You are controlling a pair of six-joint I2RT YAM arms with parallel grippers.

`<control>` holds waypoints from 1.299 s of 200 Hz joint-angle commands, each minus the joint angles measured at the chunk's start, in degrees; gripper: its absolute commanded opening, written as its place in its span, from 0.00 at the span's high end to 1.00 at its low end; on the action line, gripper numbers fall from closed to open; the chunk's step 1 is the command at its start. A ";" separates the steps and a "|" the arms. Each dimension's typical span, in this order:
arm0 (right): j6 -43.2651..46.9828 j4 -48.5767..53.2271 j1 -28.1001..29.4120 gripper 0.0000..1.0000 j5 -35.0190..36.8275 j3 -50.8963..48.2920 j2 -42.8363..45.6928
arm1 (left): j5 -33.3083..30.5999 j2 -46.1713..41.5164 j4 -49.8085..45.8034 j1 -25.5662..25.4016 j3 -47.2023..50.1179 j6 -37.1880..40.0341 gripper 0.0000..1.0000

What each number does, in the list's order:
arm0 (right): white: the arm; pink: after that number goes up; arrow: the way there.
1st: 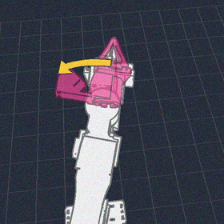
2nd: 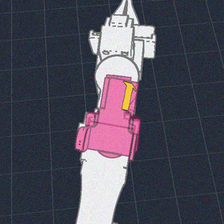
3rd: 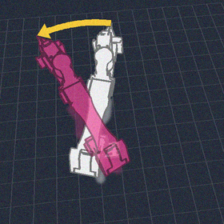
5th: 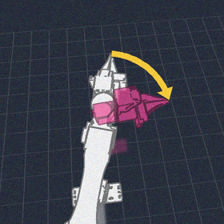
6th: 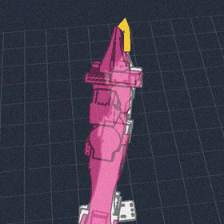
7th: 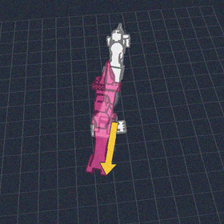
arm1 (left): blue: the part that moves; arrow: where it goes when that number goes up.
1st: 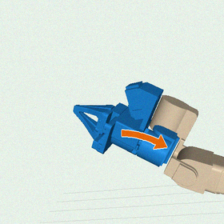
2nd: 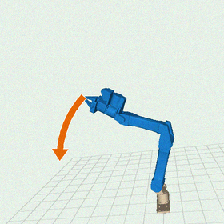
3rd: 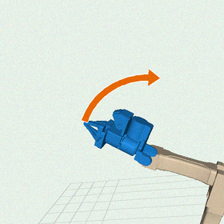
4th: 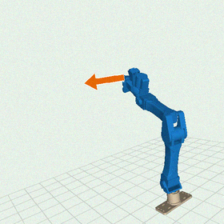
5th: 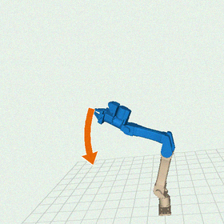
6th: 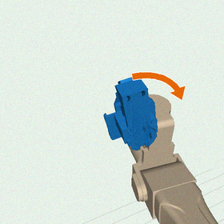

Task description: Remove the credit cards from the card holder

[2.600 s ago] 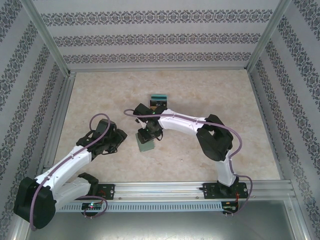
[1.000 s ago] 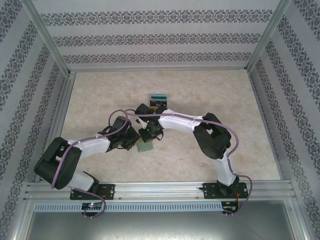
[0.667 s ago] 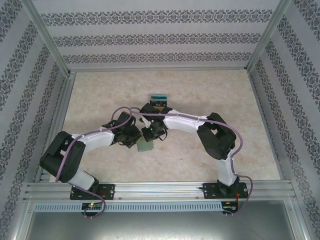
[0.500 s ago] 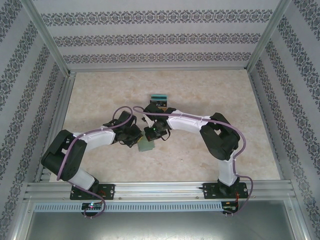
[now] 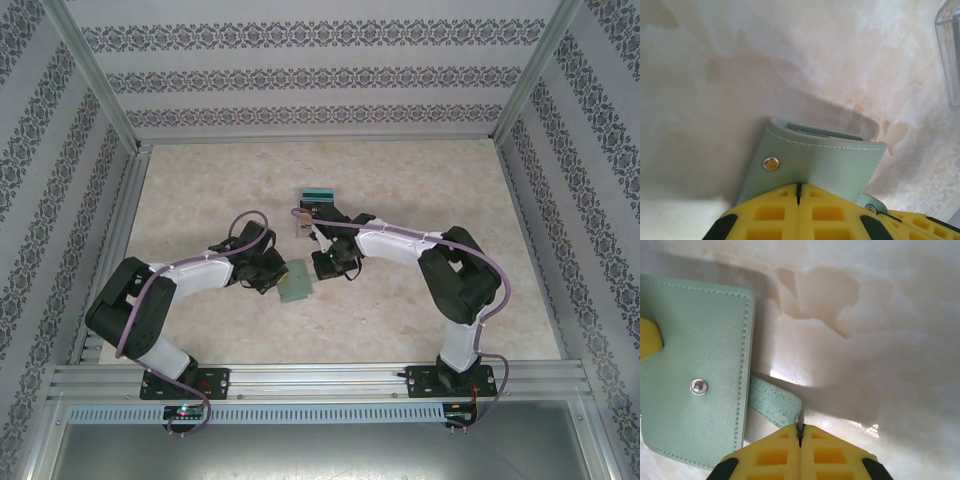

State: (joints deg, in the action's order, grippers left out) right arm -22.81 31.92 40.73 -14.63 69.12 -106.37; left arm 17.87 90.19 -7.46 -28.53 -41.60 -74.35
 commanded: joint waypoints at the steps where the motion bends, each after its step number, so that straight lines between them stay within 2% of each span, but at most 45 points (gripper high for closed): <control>1: -1.25 2.73 -0.13 1.00 -2.24 -0.46 3.16 | -5.71 1.21 -10.38 -0.39 2.65 3.39 0.83; 23: -2.74 1.15 0.32 1.00 -6.48 0.76 4.69 | -9.23 -6.52 -16.65 -0.17 -1.74 7.04 0.44; 50: -4.81 -1.09 1.56 1.00 -12.69 3.63 4.70 | -13.38 -14.91 -25.08 2.52 -5.25 10.18 0.29; 84: -8.05 -5.70 3.10 1.00 -19.68 6.58 4.30 | -14.13 -24.29 -27.73 6.62 -2.78 12.25 0.25; 114: -8.51 -5.82 2.89 1.00 -20.39 7.29 4.39 | -13.56 -28.41 -28.19 7.28 -0.69 13.25 0.25; 161: -9.45 -7.87 1.28 1.00 -20.84 3.09 6.63 | -11.72 -29.20 -27.22 7.29 0.48 13.61 0.24; 231: -9.28 -8.11 2.03 1.00 -21.72 5.50 7.40 | -11.41 -28.86 -26.86 7.32 0.48 14.21 0.24; 260: -9.10 -8.32 0.77 1.00 -20.22 2.59 7.49 | -10.47 -28.81 -26.35 7.35 0.73 14.40 0.24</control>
State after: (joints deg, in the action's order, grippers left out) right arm -31.79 24.36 42.22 -35.03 72.90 -100.75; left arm 6.15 61.71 -33.01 -21.67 -41.45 -61.47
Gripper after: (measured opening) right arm 0.066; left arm 0.762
